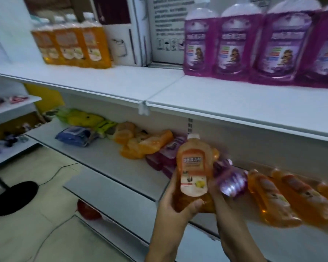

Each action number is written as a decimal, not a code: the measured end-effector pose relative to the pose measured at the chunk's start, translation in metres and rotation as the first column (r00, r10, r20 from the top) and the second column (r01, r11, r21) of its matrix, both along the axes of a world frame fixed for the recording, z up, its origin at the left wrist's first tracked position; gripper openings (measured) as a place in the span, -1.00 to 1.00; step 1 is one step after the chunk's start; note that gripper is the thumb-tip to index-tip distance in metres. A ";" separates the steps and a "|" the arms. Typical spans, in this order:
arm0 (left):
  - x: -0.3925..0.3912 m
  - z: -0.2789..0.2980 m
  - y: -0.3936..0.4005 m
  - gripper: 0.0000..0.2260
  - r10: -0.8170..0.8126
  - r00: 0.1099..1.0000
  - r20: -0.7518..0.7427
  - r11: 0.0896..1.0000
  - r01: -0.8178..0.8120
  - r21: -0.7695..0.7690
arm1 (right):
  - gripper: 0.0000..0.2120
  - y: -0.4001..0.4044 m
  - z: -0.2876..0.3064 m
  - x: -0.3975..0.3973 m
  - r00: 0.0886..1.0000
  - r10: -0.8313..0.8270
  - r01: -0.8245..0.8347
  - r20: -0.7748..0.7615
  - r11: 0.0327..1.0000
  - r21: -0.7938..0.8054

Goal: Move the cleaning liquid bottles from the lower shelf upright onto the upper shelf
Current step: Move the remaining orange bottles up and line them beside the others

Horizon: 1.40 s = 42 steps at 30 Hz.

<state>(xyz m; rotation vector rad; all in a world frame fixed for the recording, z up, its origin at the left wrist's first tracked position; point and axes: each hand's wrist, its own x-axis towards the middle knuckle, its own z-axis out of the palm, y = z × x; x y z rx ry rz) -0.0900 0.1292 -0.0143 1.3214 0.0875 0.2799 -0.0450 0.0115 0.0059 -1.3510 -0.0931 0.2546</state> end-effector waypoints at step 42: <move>-0.020 0.021 0.571 -0.24 0.397 0.878 0.269 0.906 -0.328 -0.265 | -0.05 0.557 0.079 0.045 0.459 0.640 -0.325 0.616 0.767 -0.553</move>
